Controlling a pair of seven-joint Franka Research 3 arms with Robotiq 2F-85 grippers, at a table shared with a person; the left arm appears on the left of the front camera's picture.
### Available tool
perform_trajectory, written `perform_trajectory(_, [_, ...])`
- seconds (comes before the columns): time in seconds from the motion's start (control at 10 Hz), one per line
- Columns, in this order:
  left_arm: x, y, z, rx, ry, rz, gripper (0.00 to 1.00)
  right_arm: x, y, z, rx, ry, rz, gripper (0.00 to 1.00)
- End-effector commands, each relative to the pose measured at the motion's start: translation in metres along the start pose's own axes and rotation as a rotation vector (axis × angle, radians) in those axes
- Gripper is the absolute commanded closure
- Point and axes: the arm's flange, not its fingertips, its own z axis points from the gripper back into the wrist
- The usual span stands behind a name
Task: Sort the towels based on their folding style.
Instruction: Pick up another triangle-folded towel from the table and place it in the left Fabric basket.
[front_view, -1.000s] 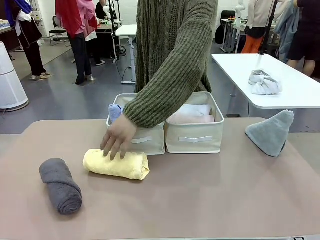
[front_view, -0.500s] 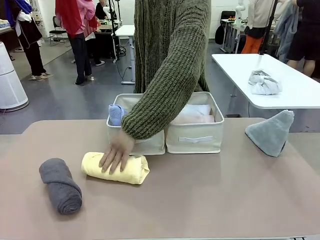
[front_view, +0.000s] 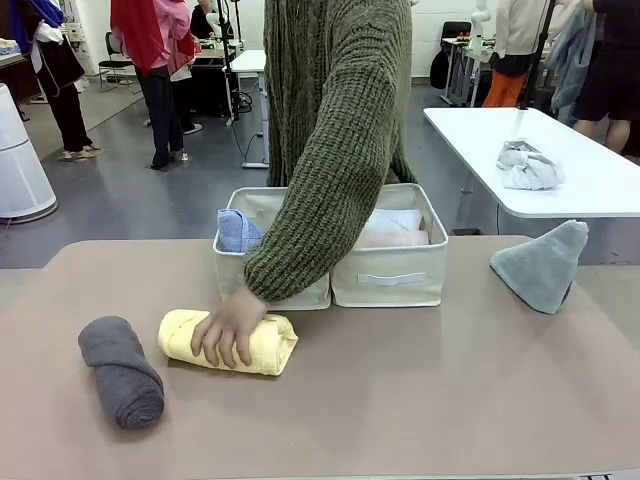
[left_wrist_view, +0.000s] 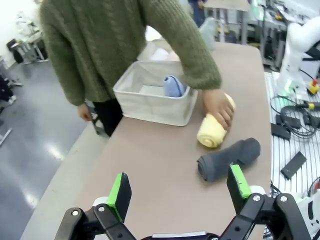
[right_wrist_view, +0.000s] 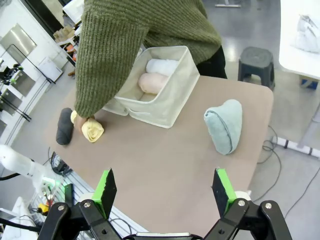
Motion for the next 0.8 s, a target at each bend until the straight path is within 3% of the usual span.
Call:
perform_trajectory(0.0, [0.004,0.001,-0.013,-0.044,0.022,-0.012,0.0,0.0,0.0,0.0,0.0,0.0,0.0,0.0])
perform_trajectory(0.3, [0.004,0.001,-0.013,-0.044,0.022,-0.012,0.0,0.047,0.061,-0.044,-0.251,0.321,0.106,0.0])
perform_trajectory(0.7, [0.004,0.001,-0.013,-0.044,0.022,-0.012,0.0,0.055,0.066,-0.133,-0.445,0.448,0.078,0.0])
